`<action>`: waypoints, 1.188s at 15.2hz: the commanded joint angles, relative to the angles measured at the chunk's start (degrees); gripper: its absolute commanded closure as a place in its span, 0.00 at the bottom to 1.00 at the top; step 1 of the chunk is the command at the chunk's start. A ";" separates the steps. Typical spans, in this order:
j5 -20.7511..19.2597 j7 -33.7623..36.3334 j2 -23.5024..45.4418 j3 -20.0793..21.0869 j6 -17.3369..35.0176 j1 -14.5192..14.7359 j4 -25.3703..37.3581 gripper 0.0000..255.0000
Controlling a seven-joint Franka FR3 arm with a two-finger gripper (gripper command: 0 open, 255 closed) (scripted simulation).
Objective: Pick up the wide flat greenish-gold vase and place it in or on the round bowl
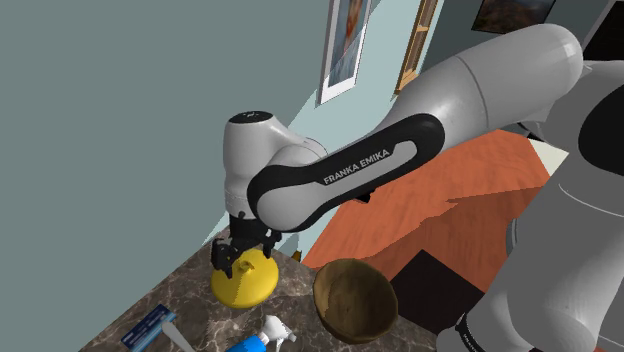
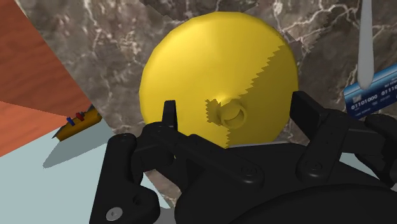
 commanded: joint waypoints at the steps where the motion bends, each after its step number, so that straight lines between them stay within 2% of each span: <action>1: -0.23 0.12 0.41 -0.04 0.49 0.06 -0.08 0.00; 7: -0.23 0.12 0.40 -0.04 0.48 0.06 -0.08 0.00; 8: -0.23 0.12 0.40 -0.04 0.48 0.06 -0.08 1.00; 18: 0.00 0.00 -0.02 0.01 -0.23 0.00 0.25 1.00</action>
